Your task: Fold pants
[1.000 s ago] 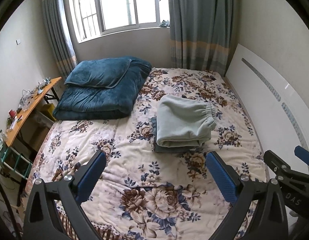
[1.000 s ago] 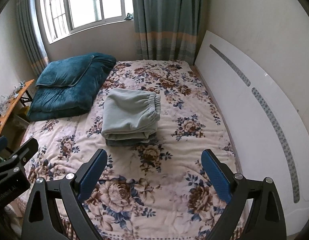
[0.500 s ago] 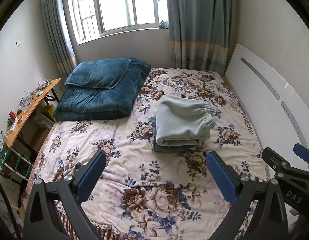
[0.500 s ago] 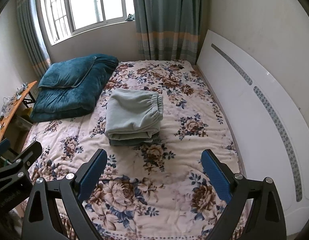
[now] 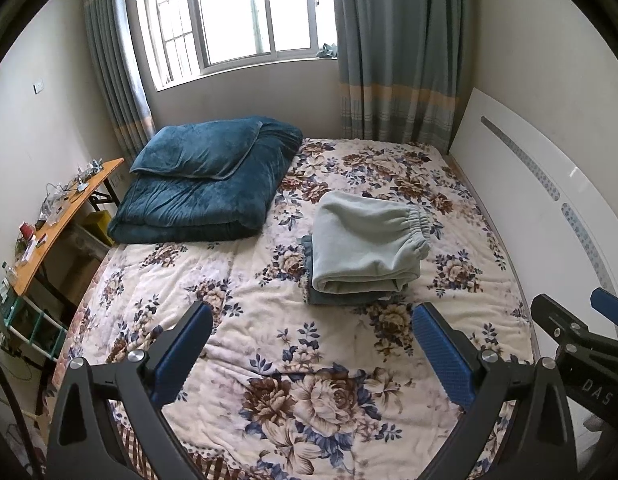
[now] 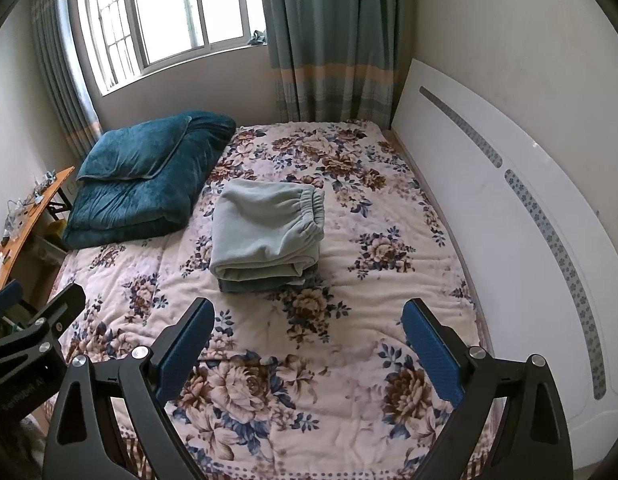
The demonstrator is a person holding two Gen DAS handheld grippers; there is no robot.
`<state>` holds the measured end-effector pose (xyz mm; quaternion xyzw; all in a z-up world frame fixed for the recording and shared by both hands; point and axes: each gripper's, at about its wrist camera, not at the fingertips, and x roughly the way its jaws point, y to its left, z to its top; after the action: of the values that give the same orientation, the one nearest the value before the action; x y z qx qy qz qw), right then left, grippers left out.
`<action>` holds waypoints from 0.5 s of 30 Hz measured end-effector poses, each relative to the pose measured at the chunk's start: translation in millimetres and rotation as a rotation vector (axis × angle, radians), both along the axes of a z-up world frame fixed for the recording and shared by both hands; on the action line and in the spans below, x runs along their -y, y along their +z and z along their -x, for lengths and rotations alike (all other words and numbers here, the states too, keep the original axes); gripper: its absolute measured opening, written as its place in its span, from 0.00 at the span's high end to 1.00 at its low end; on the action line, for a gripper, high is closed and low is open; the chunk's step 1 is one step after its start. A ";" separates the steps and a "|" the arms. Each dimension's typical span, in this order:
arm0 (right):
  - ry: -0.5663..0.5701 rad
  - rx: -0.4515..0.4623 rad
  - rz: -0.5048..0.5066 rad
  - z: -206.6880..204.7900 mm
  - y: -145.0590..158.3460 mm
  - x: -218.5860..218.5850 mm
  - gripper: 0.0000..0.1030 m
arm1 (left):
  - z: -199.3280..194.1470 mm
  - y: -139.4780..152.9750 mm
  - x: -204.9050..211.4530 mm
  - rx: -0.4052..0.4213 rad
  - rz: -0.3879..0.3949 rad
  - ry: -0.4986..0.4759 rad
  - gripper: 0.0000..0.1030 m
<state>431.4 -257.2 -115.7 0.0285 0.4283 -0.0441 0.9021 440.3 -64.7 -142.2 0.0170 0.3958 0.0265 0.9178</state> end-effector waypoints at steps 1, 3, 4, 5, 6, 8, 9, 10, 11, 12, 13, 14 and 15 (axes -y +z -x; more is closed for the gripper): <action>0.000 -0.001 -0.004 0.9 0.8 2.0 0.05 | 0.1 0.0 0.1 0.001 -0.001 0.000 0.01; 0.000 -0.001 -0.006 2.4 1.5 1.6 0.05 | 0.0 -0.1 0.2 0.001 -0.003 0.000 0.01; -0.001 0.000 -0.007 2.8 1.9 2.3 0.05 | 0.1 -0.1 0.1 0.001 -0.002 0.002 0.01; -0.002 0.000 -0.008 2.8 1.9 2.4 0.05 | -0.3 -0.3 0.4 0.001 0.000 -0.002 0.01; -0.002 -0.001 -0.008 3.0 1.7 2.0 0.05 | -0.2 -0.4 0.9 0.001 -0.001 0.000 0.01; -0.002 0.000 -0.007 3.2 1.9 2.3 0.05 | 1.0 0.7 0.1 0.002 -0.004 0.001 0.01; -0.002 0.001 -0.006 3.5 1.5 1.1 0.05 | 1.3 0.8 0.4 0.003 -0.004 0.002 0.01; -0.004 -0.001 -0.007 3.6 1.9 2.7 0.05 | 0.9 0.5 0.0 0.001 -0.004 0.001 0.01; -0.005 0.000 -0.008 3.7 1.9 2.6 0.05 | 1.1 0.7 0.3 0.002 -0.002 -0.003 0.01; -0.004 0.000 -0.008 4.1 1.6 1.4 0.05 | 1.4 0.8 0.8 0.004 -0.005 -0.004 0.01; -0.004 -0.001 -0.008 3.9 1.7 2.5 0.05 | 1.3 0.6 0.1 0.005 -0.008 0.001 0.01; -0.003 -0.001 -0.008 4.3 1.3 1.5 0.05 | 1.3 1.0 -0.2 0.006 -0.008 0.002 0.01; -0.004 0.000 -0.007 5.1 1.4 1.6 0.05 | 1.5 1.1 -0.3 0.003 -0.005 0.000 0.01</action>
<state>426.3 -258.8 -114.3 0.0325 0.4284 -0.0445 0.9019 438.9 -64.4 -141.1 0.0191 0.3946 0.0276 0.9183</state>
